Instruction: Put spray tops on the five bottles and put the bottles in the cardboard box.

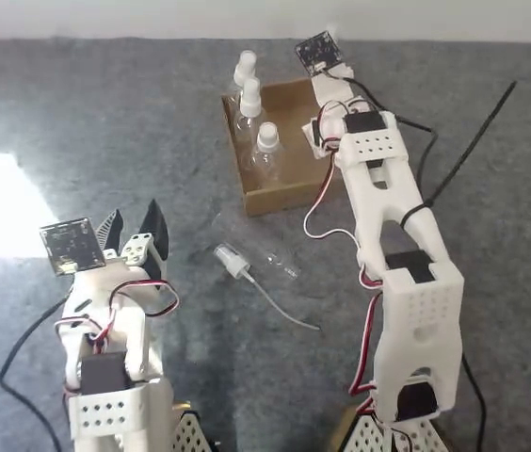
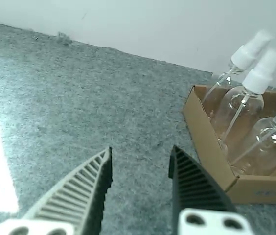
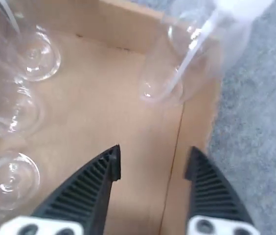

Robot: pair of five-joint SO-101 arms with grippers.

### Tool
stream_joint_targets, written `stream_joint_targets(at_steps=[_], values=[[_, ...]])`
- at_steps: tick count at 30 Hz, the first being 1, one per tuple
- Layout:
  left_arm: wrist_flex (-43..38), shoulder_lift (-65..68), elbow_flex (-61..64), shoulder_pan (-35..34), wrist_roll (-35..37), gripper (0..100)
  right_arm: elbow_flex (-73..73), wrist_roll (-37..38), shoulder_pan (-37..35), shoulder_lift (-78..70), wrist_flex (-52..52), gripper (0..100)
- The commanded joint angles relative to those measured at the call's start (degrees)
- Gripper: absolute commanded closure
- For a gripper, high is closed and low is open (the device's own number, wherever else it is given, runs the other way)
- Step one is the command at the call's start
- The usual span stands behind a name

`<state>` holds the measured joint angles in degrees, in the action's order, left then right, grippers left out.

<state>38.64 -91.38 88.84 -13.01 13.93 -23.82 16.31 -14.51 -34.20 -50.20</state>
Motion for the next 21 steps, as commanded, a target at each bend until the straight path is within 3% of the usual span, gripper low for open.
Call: stream_joint_targets(at_steps=[1,14,21], values=[[-1.76,-0.53,-0.66,-0.18,0.44,82,-3.6,0.79,0.57,6.81,-1.01,88.2],[-1.93,-0.53,-0.84,-2.81,0.44,82,-3.52,0.62,-1.98,20.7,-20.0,86.9],[-2.02,-0.53,-0.92,-4.13,0.44,82,-3.52,0.62,-6.37,28.79,-29.85,95.7]])
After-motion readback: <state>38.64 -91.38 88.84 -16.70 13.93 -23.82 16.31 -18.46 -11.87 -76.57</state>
